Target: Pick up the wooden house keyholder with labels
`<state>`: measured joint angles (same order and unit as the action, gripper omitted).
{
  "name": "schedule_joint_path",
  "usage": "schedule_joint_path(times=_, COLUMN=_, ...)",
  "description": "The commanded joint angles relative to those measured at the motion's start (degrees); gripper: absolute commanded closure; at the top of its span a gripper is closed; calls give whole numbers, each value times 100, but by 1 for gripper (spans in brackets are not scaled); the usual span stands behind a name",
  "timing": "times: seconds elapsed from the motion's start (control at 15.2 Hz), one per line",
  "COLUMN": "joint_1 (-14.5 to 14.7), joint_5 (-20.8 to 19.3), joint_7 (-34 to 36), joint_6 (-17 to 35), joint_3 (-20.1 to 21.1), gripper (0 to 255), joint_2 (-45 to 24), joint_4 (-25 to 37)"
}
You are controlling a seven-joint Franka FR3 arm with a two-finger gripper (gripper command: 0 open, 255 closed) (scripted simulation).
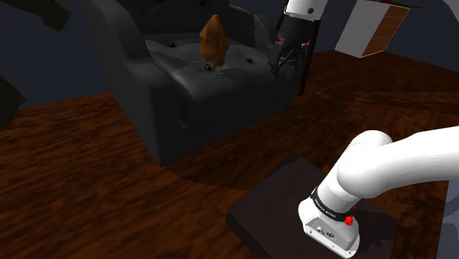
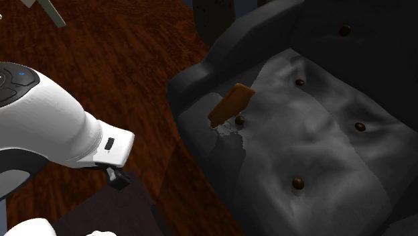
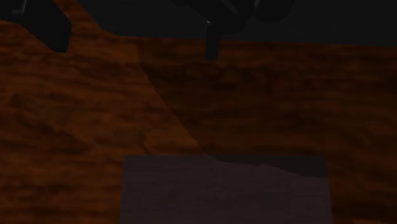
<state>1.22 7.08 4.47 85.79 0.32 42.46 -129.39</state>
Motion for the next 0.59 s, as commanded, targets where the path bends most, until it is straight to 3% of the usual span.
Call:
schedule_joint_path(times=0.0, joint_1=0, joint_5=0, joint_7=0, joint_6=0, joint_3=0, gripper=0, joint_2=0, joint_4=0)
schedule_joint_path(times=0.53, joint_1=-85, joint_5=-137, joint_7=-102, joint_6=980, joint_3=-39, gripper=0, joint_2=-1260, joint_4=961)
